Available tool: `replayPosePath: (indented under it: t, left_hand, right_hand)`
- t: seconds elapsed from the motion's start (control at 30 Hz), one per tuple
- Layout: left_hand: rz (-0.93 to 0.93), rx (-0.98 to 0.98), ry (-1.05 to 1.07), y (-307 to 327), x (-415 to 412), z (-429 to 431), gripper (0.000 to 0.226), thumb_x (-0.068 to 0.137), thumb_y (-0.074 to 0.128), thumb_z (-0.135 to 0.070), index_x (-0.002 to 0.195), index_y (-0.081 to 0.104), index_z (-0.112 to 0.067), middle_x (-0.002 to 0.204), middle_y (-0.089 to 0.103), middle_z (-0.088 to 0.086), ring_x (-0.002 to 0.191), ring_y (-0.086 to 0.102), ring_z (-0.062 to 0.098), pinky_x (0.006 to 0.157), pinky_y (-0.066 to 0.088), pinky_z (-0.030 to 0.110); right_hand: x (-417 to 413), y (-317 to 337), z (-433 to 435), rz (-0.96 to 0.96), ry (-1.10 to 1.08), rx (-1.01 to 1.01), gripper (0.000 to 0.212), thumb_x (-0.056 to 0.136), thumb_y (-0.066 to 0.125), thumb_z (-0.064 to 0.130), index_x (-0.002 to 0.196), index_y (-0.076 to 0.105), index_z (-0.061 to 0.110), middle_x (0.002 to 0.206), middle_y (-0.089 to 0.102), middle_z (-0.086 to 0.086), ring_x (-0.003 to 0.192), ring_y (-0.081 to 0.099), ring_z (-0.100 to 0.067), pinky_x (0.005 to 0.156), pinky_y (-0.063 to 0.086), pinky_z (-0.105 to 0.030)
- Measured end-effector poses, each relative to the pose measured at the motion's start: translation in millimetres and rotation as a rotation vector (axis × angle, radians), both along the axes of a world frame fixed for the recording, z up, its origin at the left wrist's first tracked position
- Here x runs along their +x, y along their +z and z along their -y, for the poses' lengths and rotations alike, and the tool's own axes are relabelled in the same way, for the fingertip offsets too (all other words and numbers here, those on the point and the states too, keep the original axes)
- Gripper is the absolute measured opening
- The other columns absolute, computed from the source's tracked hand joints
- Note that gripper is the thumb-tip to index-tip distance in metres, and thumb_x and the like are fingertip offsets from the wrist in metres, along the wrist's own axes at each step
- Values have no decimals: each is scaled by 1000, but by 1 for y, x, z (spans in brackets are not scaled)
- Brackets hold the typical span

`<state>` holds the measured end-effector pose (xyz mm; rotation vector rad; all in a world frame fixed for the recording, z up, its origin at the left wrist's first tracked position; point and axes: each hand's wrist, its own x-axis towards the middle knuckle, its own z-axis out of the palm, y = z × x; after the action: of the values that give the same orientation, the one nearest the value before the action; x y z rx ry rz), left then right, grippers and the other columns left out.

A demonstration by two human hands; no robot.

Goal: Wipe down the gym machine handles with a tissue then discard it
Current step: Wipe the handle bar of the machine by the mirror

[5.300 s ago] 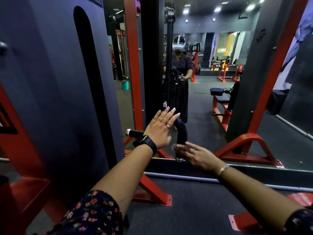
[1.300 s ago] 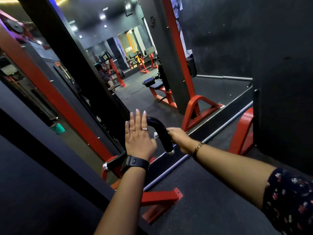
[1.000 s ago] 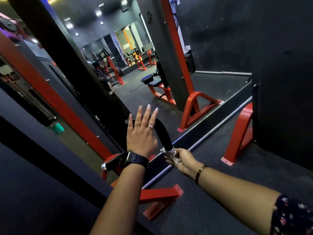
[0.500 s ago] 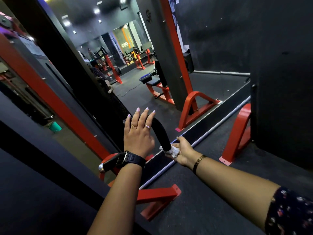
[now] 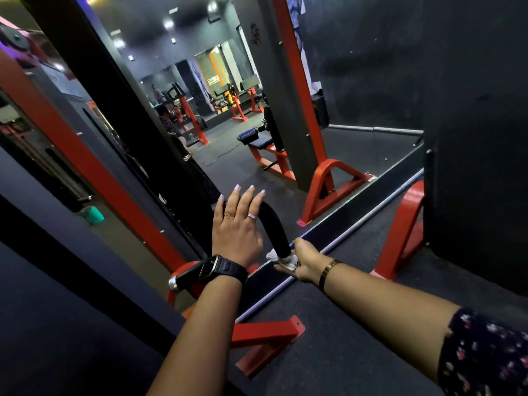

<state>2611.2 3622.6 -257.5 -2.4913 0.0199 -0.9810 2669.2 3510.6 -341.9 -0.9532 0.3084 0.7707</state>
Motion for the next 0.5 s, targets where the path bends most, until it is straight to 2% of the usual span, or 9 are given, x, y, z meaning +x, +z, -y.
replayPosePath:
  t: [0.07,0.13,0.17,0.23,0.27,0.33,0.37,0.43,0.5]
  left_hand:
    - [3,3,0,-1,1,0,85,59,69,-17,141,48,-23,144,49,1,139,34,24,115,19,48]
    - [6,9,8,-2,2,1,83,61,67,-17,142,48,-22,144,49,1,139,35,25,115,20,48]
    - [6,14,9,-2,3,1,82,62,66,-18,142,47,-22,144,49,1,139,34,25,115,20,48]
    - [4,18,13,-2,3,1,82,63,65,-18,142,46,-22,144,49,1,139,34,25,115,20,49]
    - [0,17,16,-2,2,1,82,63,64,-17,142,46,-22,144,48,1,139,33,25,115,20,49]
    - [-7,15,20,-2,1,1,83,63,65,-17,143,45,-21,145,48,2,140,32,25,115,19,49]
    - [-12,21,21,-1,1,1,84,63,65,-17,144,44,-21,145,48,2,140,31,25,115,19,48]
    - [-28,48,18,2,1,-1,87,62,67,-18,146,42,-21,147,46,2,140,32,24,115,19,47]
    - [-33,81,8,6,0,-5,89,64,69,-19,148,38,-21,150,43,3,140,35,24,115,20,46]
  right_hand:
    - [-9,-5,-4,4,-139,-36,37,92,26,8,83,58,-9,49,62,-13,41,59,-17,41,45,-23]
    - [-18,-13,-8,40,-296,-140,29,91,38,4,72,59,-2,40,53,-6,31,46,-12,33,30,-14]
    - [-23,-16,-11,81,-348,-220,26,91,45,5,69,59,2,43,51,-4,34,43,-11,32,27,-15]
    - [-33,-16,-20,187,-384,-324,17,91,49,7,86,65,2,65,55,-8,52,47,-16,39,33,-18]
    - [-38,-13,-25,223,-383,-323,22,89,47,4,100,65,4,77,58,-9,62,52,-18,47,39,-17]
    - [-42,-4,-31,278,-346,-325,49,87,42,-3,131,55,15,112,62,-5,94,62,-21,79,48,-18]
    - [-44,1,-31,305,-312,-340,57,89,41,-4,141,44,18,128,56,-3,112,58,-21,89,41,-17]
    - [-50,6,-33,337,-292,-348,57,96,40,-1,148,31,19,144,43,-1,128,46,-19,86,31,-9]
    - [-57,5,-34,421,-308,-408,60,97,36,-5,150,27,22,153,33,1,134,40,-16,85,23,-3]
